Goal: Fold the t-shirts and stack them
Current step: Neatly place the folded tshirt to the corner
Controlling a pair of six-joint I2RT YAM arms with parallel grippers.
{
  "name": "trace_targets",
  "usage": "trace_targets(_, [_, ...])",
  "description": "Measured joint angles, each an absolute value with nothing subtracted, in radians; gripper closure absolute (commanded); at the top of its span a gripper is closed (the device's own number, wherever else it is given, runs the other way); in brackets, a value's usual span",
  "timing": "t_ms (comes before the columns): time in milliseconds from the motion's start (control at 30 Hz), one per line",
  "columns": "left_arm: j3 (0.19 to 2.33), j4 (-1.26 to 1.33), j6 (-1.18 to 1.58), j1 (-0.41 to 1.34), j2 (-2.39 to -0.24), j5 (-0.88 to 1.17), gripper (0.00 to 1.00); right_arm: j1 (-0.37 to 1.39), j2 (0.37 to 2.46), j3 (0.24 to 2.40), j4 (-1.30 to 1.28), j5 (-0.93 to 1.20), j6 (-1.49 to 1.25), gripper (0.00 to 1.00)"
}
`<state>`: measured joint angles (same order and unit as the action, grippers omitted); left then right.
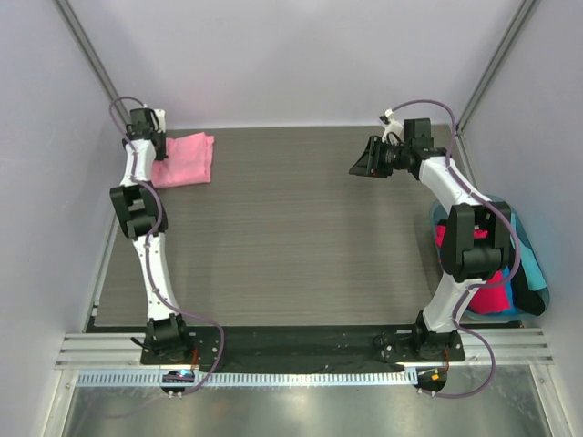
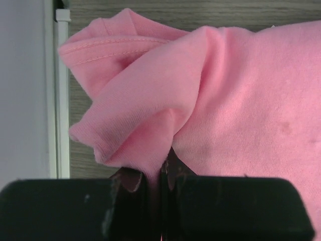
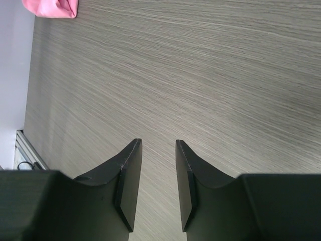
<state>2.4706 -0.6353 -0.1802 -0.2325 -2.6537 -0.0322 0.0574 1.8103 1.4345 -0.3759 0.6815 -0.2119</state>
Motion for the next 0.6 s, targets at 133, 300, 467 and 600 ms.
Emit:
trace_targets(133, [2.489, -0.614, -0.193, -0.230, -2.661, -0.070, 1.00, 0.057, 1.810, 1.430, -0.377, 0.671, -0.212, 0.61])
trace_targets(300, [2.525, -0.573, -0.192, -0.231, -2.690, -0.109, 1.00, 0.057, 1.810, 1.430, -0.379, 0.662, -0.212, 0.61])
trace_targets(467, [2.542, -0.543, -0.192, -0.231, -2.720, -0.136, 1.00, 0.057, 1.810, 1.430, -0.379, 0.649, -0.212, 0.61])
trace_targets(600, [2.557, -0.519, -0.192, -0.231, -2.731, -0.158, 0.80, 0.057, 1.810, 1.430, -0.379, 0.639, -0.212, 0.61])
